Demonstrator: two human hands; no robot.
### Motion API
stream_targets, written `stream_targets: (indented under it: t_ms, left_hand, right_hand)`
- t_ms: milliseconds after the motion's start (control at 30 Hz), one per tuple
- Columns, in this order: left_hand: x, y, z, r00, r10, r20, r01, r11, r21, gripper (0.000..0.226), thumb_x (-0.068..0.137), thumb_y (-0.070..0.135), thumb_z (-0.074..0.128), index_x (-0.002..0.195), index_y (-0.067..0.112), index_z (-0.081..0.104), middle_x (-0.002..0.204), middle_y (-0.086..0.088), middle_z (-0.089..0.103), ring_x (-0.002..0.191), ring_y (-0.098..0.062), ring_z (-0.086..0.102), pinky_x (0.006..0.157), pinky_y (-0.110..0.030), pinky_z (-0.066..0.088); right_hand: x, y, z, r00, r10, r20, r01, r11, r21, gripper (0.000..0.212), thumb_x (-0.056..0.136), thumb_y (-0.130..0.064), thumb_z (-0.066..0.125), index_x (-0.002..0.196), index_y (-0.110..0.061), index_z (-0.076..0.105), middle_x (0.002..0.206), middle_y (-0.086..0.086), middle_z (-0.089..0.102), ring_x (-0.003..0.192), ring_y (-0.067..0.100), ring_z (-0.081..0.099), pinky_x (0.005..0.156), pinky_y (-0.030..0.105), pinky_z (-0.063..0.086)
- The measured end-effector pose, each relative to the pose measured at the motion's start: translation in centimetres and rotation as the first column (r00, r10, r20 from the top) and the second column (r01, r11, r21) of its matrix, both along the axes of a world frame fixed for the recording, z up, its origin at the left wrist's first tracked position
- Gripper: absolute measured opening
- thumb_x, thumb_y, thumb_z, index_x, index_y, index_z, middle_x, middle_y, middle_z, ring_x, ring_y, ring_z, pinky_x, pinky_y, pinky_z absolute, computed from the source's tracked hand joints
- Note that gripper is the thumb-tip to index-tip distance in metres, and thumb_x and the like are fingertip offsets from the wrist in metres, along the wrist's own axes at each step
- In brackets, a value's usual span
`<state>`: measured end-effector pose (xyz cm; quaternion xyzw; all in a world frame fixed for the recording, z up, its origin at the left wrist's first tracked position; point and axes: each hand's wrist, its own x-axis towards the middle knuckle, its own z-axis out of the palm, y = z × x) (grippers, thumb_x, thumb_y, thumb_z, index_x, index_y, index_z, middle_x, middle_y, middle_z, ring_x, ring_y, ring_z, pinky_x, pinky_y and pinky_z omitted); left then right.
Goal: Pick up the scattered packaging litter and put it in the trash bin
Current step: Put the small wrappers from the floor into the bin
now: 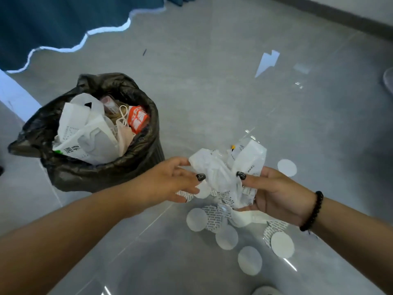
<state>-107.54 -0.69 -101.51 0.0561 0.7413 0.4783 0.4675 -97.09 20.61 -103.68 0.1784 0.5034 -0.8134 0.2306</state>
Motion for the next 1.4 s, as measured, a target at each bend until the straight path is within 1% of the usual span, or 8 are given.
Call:
stream_targets:
  t_ms: [200, 467, 600, 767, 900, 1100, 1267, 1400]
  left_hand:
    - [2.1, 3.4, 1.4, 0.995, -0.057, 0.084, 0.04, 0.981, 0.191, 0.045, 0.067, 0.029, 0.072, 0.109, 0.014, 0.068, 0.101, -0.007, 0.074, 0.089, -0.018, 0.07, 0.075, -0.03, 0.058]
    - [4.0, 6.5, 1.4, 0.968, 0.035, -0.249, -0.017, 0.997, 0.075, 0.021, 0.071, 0.014, 0.082, 0.076, 0.012, 0.062, 0.079, -0.009, 0.07, 0.058, -0.01, 0.066, 0.048, -0.02, 0.051]
    - [4.2, 7.1, 1.1, 0.955, 0.031, -0.296, -0.014, 0.998, 0.058, 0.023, 0.071, 0.013, 0.081, 0.068, 0.014, 0.058, 0.072, -0.01, 0.067, 0.058, -0.013, 0.067, 0.049, -0.024, 0.053]
    - [4.2, 7.3, 0.8, 0.986, 0.127, -0.109, -0.115, 0.987, 0.112, 0.018, 0.078, -0.001, 0.07, 0.088, -0.008, 0.058, 0.081, -0.016, 0.064, 0.059, -0.014, 0.066, 0.052, -0.024, 0.054]
    - [3.6, 7.2, 0.6, 0.982, 0.183, 0.046, -0.188, 0.974, 0.129, 0.031, 0.08, -0.007, 0.06, 0.111, -0.01, 0.058, 0.095, -0.019, 0.071, 0.075, -0.021, 0.07, 0.061, -0.027, 0.058]
    - [3.8, 6.9, 1.2, 0.97, 0.194, 0.144, -0.216, 0.964, 0.156, 0.024, 0.083, -0.011, 0.047, 0.088, 0.0, 0.067, 0.064, -0.001, 0.069, 0.054, -0.007, 0.064, 0.053, -0.018, 0.054]
    - [3.8, 5.7, 1.6, 0.981, 0.109, 0.163, -0.129, 0.984, 0.121, 0.016, 0.089, 0.006, 0.058, 0.098, 0.005, 0.071, 0.087, -0.005, 0.075, 0.07, -0.009, 0.07, 0.057, -0.02, 0.055]
    - [3.3, 4.6, 1.8, 0.993, 0.045, 0.113, -0.054, 0.996, 0.078, 0.02, 0.091, 0.019, 0.059, 0.108, 0.015, 0.068, 0.095, -0.005, 0.075, 0.083, -0.017, 0.073, 0.062, -0.025, 0.056]
  right_hand:
    - [3.6, 1.2, 0.9, 0.999, 0.01, -0.033, -0.013, 0.996, -0.084, 0.065, 0.057, -0.039, 0.087, 0.114, -0.013, 0.066, 0.12, 0.018, 0.063, 0.103, 0.033, 0.063, 0.081, 0.044, 0.056]
    - [6.3, 2.1, 1.1, 0.984, -0.169, -0.063, 0.17, 0.985, 0.016, 0.069, 0.054, -0.044, 0.087, 0.114, -0.019, 0.065, 0.107, 0.01, 0.069, 0.085, 0.024, 0.069, 0.075, 0.037, 0.057]
    - [6.4, 1.2, 2.0, 0.98, -0.18, -0.086, 0.194, 0.961, 0.198, 0.042, 0.073, -0.019, 0.075, 0.113, -0.018, 0.064, 0.102, 0.008, 0.072, 0.082, 0.02, 0.067, 0.069, 0.033, 0.058]
    - [6.1, -0.1, 2.4, 0.947, -0.082, -0.309, 0.244, 0.812, 0.531, 0.061, 0.071, -0.004, 0.078, 0.116, -0.038, 0.055, 0.105, -0.016, 0.069, 0.086, 0.003, 0.066, 0.072, 0.022, 0.055]
    - [5.9, -0.4, 2.4, 0.891, 0.179, -0.418, 0.229, 0.617, 0.753, 0.091, 0.057, -0.027, 0.089, 0.123, -0.059, 0.035, 0.119, -0.033, 0.045, 0.116, -0.004, 0.048, 0.089, 0.011, 0.045]
    - [5.5, 0.1, 2.7, 0.876, 0.394, -0.279, 0.098, 0.422, 0.901, 0.121, 0.054, -0.049, 0.086, 0.145, -0.043, 0.006, 0.137, -0.023, 0.03, 0.124, -0.015, 0.027, 0.103, 0.006, 0.028]
    - [5.3, -0.8, 2.4, 0.832, 0.322, -0.451, 0.295, 0.431, 0.852, 0.06, 0.077, -0.026, 0.061, 0.133, -0.037, 0.044, 0.113, -0.026, 0.057, 0.108, -0.006, 0.051, 0.094, 0.005, 0.036]
    - [4.8, -1.3, 2.5, 0.867, 0.153, -0.475, 0.336, 0.525, 0.782, 0.05, 0.076, -0.003, 0.061, 0.11, -0.04, 0.059, 0.097, -0.011, 0.069, 0.094, 0.016, 0.065, 0.083, 0.021, 0.05]
